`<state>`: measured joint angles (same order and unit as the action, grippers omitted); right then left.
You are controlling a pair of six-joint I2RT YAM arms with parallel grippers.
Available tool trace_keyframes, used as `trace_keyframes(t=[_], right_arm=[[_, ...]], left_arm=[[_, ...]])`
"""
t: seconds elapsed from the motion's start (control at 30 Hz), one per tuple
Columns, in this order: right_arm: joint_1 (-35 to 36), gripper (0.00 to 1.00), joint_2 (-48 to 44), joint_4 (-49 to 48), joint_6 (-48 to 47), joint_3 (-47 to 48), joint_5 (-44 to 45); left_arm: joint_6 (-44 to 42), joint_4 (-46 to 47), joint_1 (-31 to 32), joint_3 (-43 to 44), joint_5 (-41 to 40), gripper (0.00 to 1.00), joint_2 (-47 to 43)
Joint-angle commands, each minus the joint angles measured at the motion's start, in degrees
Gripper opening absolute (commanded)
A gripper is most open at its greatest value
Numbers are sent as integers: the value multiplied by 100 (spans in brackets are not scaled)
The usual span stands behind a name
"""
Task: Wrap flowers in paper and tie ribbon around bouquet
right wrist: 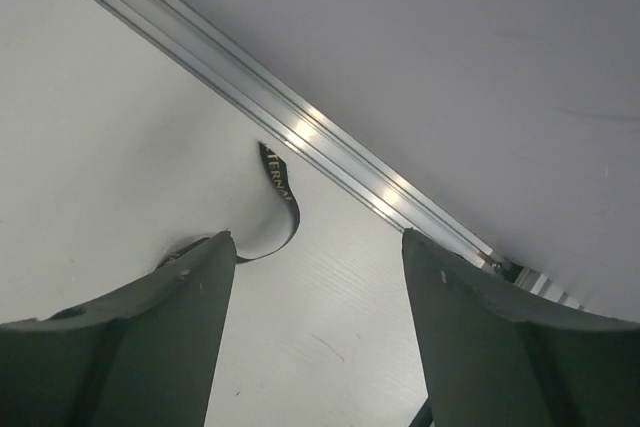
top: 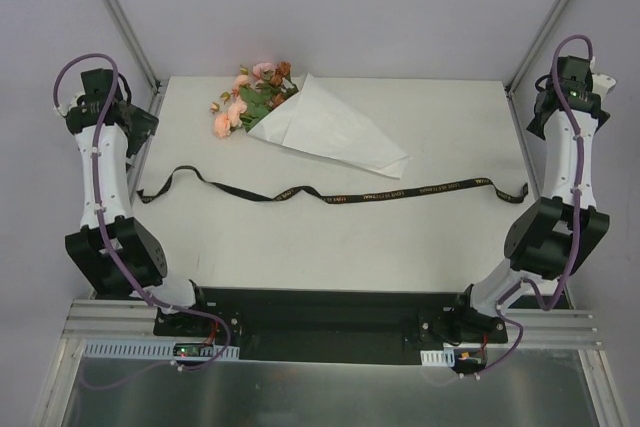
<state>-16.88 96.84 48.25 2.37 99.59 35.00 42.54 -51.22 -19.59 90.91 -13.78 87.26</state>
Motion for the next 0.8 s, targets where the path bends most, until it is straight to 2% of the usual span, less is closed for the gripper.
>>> trace_keyframes(t=[0.0, 0.07, 0.1, 0.13, 0.17, 0.2, 0.23, 0.3, 0.33, 0.37, 0.43, 0.47, 0.5, 0.53, 0.6, 0.67, 0.77], right_arm=[[167, 74, -586, 220, -52, 219, -756], [474, 79, -718, 194, -61, 96, -1029], [615, 80, -788, 28, -53, -18, -1405], [877, 82, -955, -104, 0, -323, -1713], [993, 83, -1034, -244, 105, -561, -2090], [1099, 83, -1114, -594, 288, -799, -2869], [1343, 83, -1193, -806, 586, -1036, -3224], [1564, 83, -1290, -1254, 825, -1670, -3936], [1800, 83, -1281, -1257, 852, -1767, -3957], [1907, 83, -1229, -1187, 835, -1872, -3949], [2092, 84, -1220, -1195, 844, -2039, -4141], [2119, 84, -1263, -1265, 914, -2145, -4264], [2128, 84, -1307, -1318, 923, -2381, -4422], [2180, 84, -1377, -1353, 932, -2479, -4449], [2216, 84, -1553, -1423, 906, -2716, -4441], [2225, 84, -1650, -1406, 818, -2804, -4432], [2225, 84, -1817, -1336, 686, -2875, -4283]], left_arm=[[-369, 357, 69, -536, 1618, 91, -815], [-387, 987, 333, -951, 2306, 92, -1209], [-361, 1426, 447, -1483, 2875, 92, -1325], [-283, 1822, 578, -1767, 3795, 99, -1404], [-169, 2166, 997, -2014, 4178, 99, -1422], [111, 2830, 1245, -2338, 4382, 99, -1362], [235, 3133, 1552, -2446, 4671, 99, -1257], [786, 3739, 2325, -2543, 4718, 99, -713], [1060, 3934, 2537, -2544, 4709, 99, -502], [1350, 4162, 2714, -2570, 4535, 99, -134], [2316, 5643, 3285, -3042, 3974, 99, 36], [2694, 6293, 3504, -3697, 3170, 99, 45], [3342, 7196, 3889, -4008, 2736, 99, 89], [3557, 8223, 4119, -4220, 2279, 99, 150], [3734, 8305, 4375, -4057, 1505, 99, 615], [3735, 8207, 4543, -3583, 1405, 99, 1228], [4190, 8198, 4710, -3405, 791, 99, 1783]])
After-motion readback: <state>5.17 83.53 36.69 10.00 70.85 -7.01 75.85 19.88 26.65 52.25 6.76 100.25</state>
